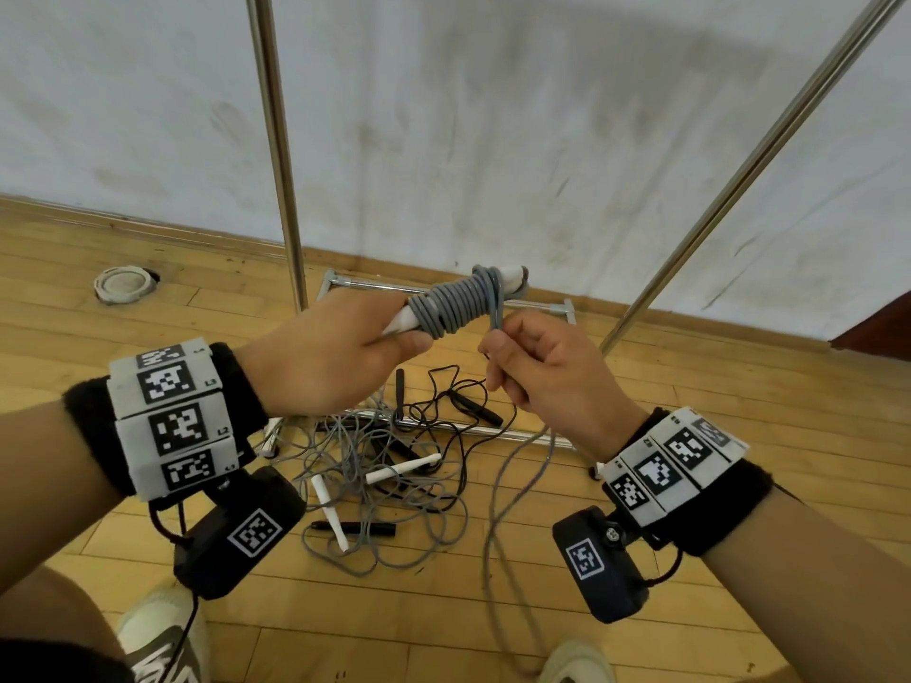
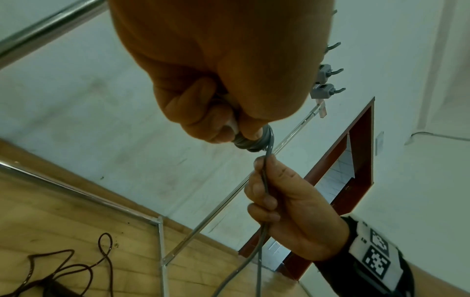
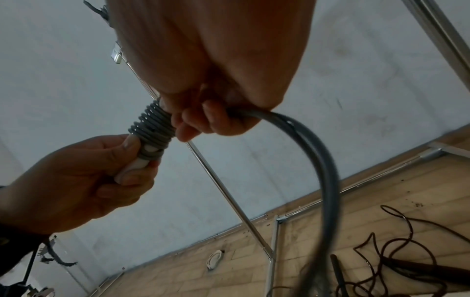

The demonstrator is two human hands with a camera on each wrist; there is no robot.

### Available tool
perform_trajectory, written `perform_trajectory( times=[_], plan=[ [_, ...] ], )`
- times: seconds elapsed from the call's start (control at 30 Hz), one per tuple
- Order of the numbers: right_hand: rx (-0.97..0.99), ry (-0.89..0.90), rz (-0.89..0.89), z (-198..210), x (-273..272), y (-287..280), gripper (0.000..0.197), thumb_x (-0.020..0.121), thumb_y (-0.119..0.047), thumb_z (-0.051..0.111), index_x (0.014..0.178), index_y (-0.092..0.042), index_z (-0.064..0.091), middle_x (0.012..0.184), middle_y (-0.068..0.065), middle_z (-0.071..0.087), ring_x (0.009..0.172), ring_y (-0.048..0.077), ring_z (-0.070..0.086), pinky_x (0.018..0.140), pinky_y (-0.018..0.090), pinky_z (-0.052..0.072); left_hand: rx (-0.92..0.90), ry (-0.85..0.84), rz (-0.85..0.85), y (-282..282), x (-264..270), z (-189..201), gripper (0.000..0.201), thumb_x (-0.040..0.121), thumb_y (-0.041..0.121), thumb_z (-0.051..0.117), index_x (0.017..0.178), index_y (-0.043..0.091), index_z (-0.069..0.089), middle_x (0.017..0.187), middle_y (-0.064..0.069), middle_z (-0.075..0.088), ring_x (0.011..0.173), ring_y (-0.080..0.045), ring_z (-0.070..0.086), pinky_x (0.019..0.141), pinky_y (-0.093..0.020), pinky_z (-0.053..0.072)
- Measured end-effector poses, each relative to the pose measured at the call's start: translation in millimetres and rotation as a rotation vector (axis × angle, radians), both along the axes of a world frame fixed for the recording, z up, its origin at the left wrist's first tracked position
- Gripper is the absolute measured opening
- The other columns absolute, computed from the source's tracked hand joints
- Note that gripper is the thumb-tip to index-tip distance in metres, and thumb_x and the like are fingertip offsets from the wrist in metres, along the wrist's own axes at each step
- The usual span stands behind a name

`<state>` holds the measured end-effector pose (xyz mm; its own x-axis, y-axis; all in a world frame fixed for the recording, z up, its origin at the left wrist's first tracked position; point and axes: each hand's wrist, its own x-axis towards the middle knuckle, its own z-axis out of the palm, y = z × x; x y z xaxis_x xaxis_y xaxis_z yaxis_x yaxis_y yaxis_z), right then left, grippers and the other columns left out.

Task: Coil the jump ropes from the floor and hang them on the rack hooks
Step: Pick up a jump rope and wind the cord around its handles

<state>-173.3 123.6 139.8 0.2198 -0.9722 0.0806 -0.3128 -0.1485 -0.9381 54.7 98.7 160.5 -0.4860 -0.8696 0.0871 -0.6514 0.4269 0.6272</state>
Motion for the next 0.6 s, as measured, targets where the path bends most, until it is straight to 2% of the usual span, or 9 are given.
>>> perform_trajectory(
  times=[0.13, 0.23, 0.33, 0.4, 0.5, 0.53, 0.6],
  plan=[
    [-0.013, -0.082, 0.065, -4, 0, 0, 0.031, 0.1, 0.001, 0.046, 0.109, -0.017, 0.07, 0.08, 0.001, 0.067, 0.065, 0.013, 0.05, 0.057, 0.023, 0.041, 0.05, 0.071, 0.01, -1, 3, 2, 0.025, 0.098, 0.035, 0.051, 0.078, 0.02, 0.051, 0.061, 0.007, 0.054, 0.05, -0.001, 0.047, 0.048, -0.018, 0.038],
    [0.066, -0.128, 0.101, -7, -2, -1, 0.033, 0.098, 0.004, 0.047, 0.109, -0.016, 0.071, 0.082, 0.001, 0.069, 0.069, 0.014, 0.051, 0.059, 0.023, 0.042, 0.148, 0.116, -0.073, 2, 7, 4, 0.022, 0.098, 0.032, 0.052, 0.078, 0.023, 0.053, 0.058, 0.011, 0.056, 0.049, -0.001, 0.048, 0.047, -0.019, 0.041],
    [0.185, -0.18, 0.087, -11, -4, -1, 0.016, 0.096, -0.009, 0.057, 0.1, -0.008, 0.073, 0.076, 0.005, 0.071, 0.057, 0.012, 0.051, 0.049, 0.019, 0.04, 0.239, 0.139, -0.163, 5, 10, 6, 0.021, 0.099, 0.033, 0.052, 0.081, 0.022, 0.054, 0.058, 0.009, 0.055, 0.051, -0.007, 0.049, 0.05, -0.028, 0.043],
    [0.206, -0.173, 0.065, -12, -6, -1, 0.019, 0.091, -0.023, 0.063, 0.093, -0.008, 0.075, 0.067, 0.008, 0.068, 0.048, 0.011, 0.047, 0.044, 0.018, 0.037, 0.269, 0.144, -0.198, 6, 11, 10, 0.025, 0.096, 0.039, 0.051, 0.08, 0.02, 0.054, 0.057, 0.007, 0.054, 0.051, -0.01, 0.048, 0.051, -0.033, 0.043],
    [0.149, 0.015, 0.067, -12, -8, -1, 0.029, 0.084, -0.044, 0.064, 0.083, -0.018, 0.077, 0.057, 0.004, 0.063, 0.046, 0.014, 0.043, 0.045, 0.02, 0.036, 0.301, 0.134, -0.245, 8, 15, 13, 0.026, 0.09, 0.041, 0.052, 0.077, 0.019, 0.054, 0.058, 0.006, 0.054, 0.052, -0.014, 0.049, 0.051, -0.035, 0.044],
    [0.124, 0.091, 0.082, -13, -9, -1, 0.027, 0.085, -0.045, 0.063, 0.081, -0.022, 0.077, 0.056, 0.003, 0.06, 0.049, 0.018, 0.043, 0.047, 0.024, 0.036, 0.307, 0.113, -0.263, 8, 16, 13, 0.026, 0.092, 0.041, 0.053, 0.078, 0.02, 0.054, 0.058, 0.006, 0.054, 0.052, -0.014, 0.05, 0.051, -0.035, 0.044],
    [0.078, 0.194, 0.133, -15, -11, -2, 0.018, 0.092, -0.037, 0.062, 0.079, -0.033, 0.073, 0.06, 0.003, 0.057, 0.055, 0.02, 0.044, 0.053, 0.028, 0.037, 0.329, 0.062, -0.302, 9, 18, 13, 0.025, 0.096, 0.041, 0.054, 0.078, 0.023, 0.055, 0.058, 0.006, 0.056, 0.051, -0.012, 0.05, 0.049, -0.032, 0.043]
  ],
)
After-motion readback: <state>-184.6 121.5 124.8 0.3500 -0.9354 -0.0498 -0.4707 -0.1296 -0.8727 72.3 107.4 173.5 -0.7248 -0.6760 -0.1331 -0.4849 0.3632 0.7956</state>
